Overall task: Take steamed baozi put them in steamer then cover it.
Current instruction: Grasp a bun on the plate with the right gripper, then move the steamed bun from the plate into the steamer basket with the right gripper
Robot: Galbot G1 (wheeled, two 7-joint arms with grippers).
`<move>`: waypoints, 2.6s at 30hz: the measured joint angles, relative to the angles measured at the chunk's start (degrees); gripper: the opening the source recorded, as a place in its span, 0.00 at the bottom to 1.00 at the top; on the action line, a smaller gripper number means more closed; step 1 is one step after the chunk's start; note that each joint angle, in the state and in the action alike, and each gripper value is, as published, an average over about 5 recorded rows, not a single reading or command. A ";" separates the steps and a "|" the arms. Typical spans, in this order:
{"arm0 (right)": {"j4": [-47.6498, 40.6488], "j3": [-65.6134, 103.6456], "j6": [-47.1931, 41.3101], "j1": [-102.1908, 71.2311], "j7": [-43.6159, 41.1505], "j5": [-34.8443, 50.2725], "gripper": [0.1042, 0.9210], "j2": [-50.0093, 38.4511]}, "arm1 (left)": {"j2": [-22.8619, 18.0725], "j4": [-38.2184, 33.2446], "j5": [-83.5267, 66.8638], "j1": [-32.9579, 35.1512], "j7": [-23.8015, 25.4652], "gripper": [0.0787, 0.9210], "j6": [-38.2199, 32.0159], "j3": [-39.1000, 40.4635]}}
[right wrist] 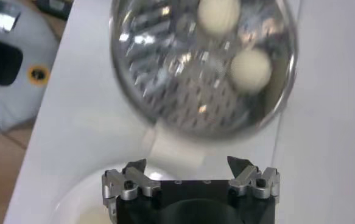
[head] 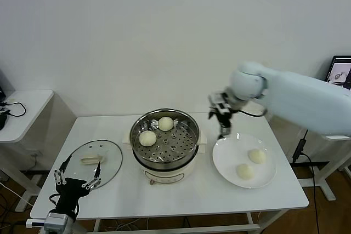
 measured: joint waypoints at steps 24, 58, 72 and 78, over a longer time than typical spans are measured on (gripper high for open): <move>-1.84 20.45 6.79 -31.30 0.67 -18.46 0.88 -11.30 | -0.63 -0.29 0.73 1.67 0.01 0.88 0.27 -1.16; -9.16 28.51 6.40 -41.02 2.53 -21.30 0.61 -4.71 | -1.05 -1.11 1.10 2.26 -0.01 0.88 0.27 -1.65; -6.35 25.17 5.33 -31.14 0.29 -15.83 0.61 -8.50 | -0.67 -1.66 0.97 1.81 -0.01 0.88 0.23 -1.22; -5.58 22.31 4.57 -23.66 0.10 -12.26 0.61 -8.34 | -0.48 -1.84 1.00 1.46 -0.01 0.88 0.22 -0.76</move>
